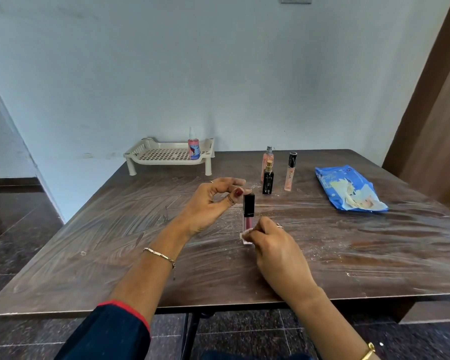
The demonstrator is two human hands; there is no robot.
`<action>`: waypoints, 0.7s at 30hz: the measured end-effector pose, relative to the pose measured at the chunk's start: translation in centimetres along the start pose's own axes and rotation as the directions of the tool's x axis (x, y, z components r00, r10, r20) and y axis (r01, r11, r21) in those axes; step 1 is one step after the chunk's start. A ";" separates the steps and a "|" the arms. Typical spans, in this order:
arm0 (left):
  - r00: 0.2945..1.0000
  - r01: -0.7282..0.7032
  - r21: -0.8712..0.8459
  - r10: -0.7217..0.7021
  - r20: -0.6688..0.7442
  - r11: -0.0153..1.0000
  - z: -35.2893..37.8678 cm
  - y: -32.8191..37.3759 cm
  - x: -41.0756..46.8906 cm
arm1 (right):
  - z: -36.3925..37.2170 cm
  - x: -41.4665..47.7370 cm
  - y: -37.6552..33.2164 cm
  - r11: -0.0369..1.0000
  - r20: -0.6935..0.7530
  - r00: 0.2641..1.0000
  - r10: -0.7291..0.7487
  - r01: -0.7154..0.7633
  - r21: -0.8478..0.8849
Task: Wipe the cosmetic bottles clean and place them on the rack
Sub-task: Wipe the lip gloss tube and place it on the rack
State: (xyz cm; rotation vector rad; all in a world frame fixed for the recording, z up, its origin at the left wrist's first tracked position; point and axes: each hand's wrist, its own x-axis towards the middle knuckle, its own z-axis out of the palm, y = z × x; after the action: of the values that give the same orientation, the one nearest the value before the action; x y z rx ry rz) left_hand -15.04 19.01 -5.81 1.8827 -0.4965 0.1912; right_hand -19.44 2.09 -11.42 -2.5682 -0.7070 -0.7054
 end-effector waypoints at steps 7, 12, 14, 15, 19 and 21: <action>1.000 0.015 0.004 -0.015 0.008 1.000 0.1 0.1 -0.5 | -0.7 -0.1 -1.1 0.995 0.147 0.987 0.071 -0.061 -0.077; 1.000 -0.015 0.014 0.015 -0.022 1.000 0.5 0.1 -0.9 | -1.8 0.4 -1.5 0.987 0.166 0.976 0.138 -0.122 -0.100; 0.998 -0.038 0.014 0.039 -0.051 0.999 0.8 0.0 -1.0 | -2.1 0.4 -1.3 0.974 0.074 0.974 0.216 -0.209 -0.091; 0.996 -0.056 0.019 0.058 -0.068 0.998 0.9 -0.1 -1.1 | -2.3 0.4 -1.1 0.967 0.018 0.969 0.246 -0.244 -0.074; 0.987 -0.106 0.115 0.119 -0.112 0.988 1.0 -0.3 -1.1 | -3.9 1.4 0.1 0.945 -0.181 0.931 0.319 -0.297 0.137; 0.981 -0.131 0.163 0.151 -0.119 0.978 1.1 -0.3 -1.1 | -4.8 2.2 0.7 0.906 -0.225 0.896 0.383 -0.317 0.279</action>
State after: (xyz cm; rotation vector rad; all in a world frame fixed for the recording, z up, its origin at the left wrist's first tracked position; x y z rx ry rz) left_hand -15.98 18.36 -6.85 1.9708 -0.5389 0.4562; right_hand -19.11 0.04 -6.52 -2.2327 -0.2070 -0.7815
